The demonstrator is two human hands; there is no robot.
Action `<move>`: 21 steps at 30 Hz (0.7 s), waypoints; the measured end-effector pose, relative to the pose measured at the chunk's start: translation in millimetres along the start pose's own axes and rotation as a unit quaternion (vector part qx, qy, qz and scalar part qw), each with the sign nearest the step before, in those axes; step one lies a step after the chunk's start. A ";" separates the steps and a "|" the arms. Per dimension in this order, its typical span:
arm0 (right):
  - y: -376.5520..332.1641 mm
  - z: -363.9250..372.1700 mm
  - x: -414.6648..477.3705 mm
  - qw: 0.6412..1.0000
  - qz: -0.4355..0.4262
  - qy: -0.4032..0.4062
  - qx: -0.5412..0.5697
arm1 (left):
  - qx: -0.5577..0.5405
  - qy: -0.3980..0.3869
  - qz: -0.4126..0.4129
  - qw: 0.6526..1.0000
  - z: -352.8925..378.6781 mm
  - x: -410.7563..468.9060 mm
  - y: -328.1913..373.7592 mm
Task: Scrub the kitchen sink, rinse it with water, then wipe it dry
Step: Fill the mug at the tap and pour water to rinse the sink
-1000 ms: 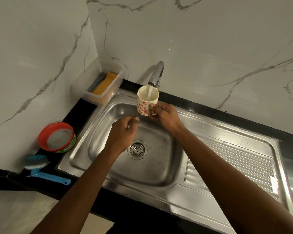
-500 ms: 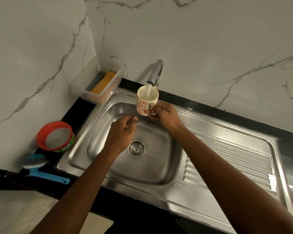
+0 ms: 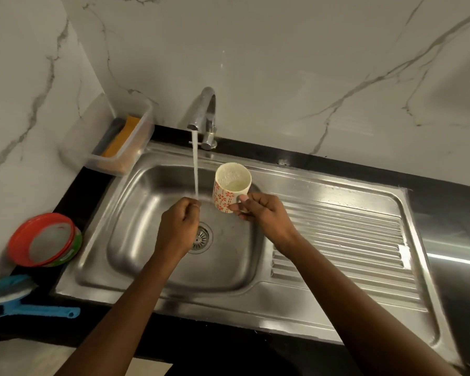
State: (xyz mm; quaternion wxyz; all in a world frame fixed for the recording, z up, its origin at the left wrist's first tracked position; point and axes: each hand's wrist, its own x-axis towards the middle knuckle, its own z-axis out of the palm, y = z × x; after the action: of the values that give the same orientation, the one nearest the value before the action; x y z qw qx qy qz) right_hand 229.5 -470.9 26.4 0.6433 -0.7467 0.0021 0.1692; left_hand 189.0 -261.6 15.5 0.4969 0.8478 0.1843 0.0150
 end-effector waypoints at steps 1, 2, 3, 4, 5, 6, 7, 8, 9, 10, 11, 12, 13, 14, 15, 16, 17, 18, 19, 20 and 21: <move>3.8 -9.0 -10.2 1.000 0.004 0.005 0.007 | -0.002 -0.004 0.001 1.000 8.1 -2.1 1.5; 7.7 -18.1 -20.7 1.000 0.008 0.010 0.013 | -0.004 -0.010 0.006 1.000 16.2 -4.3 2.1; 11.1 -26.8 -31.0 1.000 0.011 0.012 0.018 | -0.005 -0.018 0.015 1.000 24.1 -6.2 1.9; 15.0 -37.9 -42.4 1.000 0.013 0.018 0.022 | -0.004 -0.028 0.027 0.999 35.0 -8.8 2.8; 18.9 -48.9 -53.3 0.999 0.014 0.026 0.020 | 0.000 -0.040 0.039 0.998 46.2 -11.5 3.0; 22.8 -61.2 -65.4 0.999 0.014 0.036 0.014 | 0.006 -0.052 0.053 0.997 59.4 -15.0 4.6; 26.7 -73.7 -77.8 0.999 0.013 0.046 0.008 | 0.014 -0.065 0.068 0.995 72.3 -19.1 6.9; 30.1 -85.1 -90.3 0.998 0.013 0.055 0.002 | 0.028 -0.079 0.088 0.993 84.7 -23.7 8.7; 33.8 -98.9 -104.2 0.998 0.015 0.065 -0.002 | 0.045 -0.099 0.113 0.988 99.3 -29.9 12.2; 37.4 -112.4 -117.9 0.997 0.019 0.074 -0.011 | 0.062 -0.122 0.141 0.980 112.9 -36.7 15.6; 41.1 -127.0 -132.5 0.996 0.025 0.081 -0.020 | 0.075 -0.145 0.168 0.972 127.7 -44.3 19.6; 45.4 -140.9 -146.5 0.995 0.032 0.088 -0.030 | 0.082 -0.167 0.188 0.964 141.4 -51.8 23.1; 49.7 -153.7 -159.5 0.994 0.041 0.095 -0.041 | 0.091 -0.192 0.202 0.956 153.9 -58.8 25.8; 54.1 -167.6 -173.3 0.992 0.050 0.104 -0.052 | 0.103 -0.218 0.216 0.946 168.3 -66.9 29.8; 58.3 -180.8 -186.1 0.990 0.059 0.113 -0.062 | 0.121 -0.245 0.231 0.934 181.8 -74.5 34.0; 62.3 -194.4 -198.8 0.988 0.070 0.123 -0.069 | 0.142 -0.271 0.249 0.919 196.3 -82.4 38.9; 65.7 -206.5 -210.2 0.985 0.081 0.130 -0.076 | 0.162 -0.295 0.268 0.903 210.2 -89.2 43.2; 68.4 -216.6 -220.3 0.983 0.090 0.135 -0.083 | 0.180 -0.315 0.286 0.887 222.8 -94.5 47.1; 70.7 -227.4 -229.9 0.981 0.099 0.142 -0.086 | 0.197 -0.334 0.301 0.871 236.9 -100.4 52.8; 72.7 -237.1 -237.7 0.980 0.106 0.148 -0.086 | 0.216 -0.350 0.314 0.856 250.2 -104.7 58.2; 74.1 -246.4 -244.1 0.978 0.114 0.155 -0.081 | 0.235 -0.363 0.327 0.840 264.2 -108.0 63.2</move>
State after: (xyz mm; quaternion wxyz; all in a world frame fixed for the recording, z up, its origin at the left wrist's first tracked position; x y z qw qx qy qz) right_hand 44.6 -772.9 46.0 0.5494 -0.8081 0.1731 0.1227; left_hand 162.3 -545.8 -47.4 0.2807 0.8947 -0.2996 -0.1757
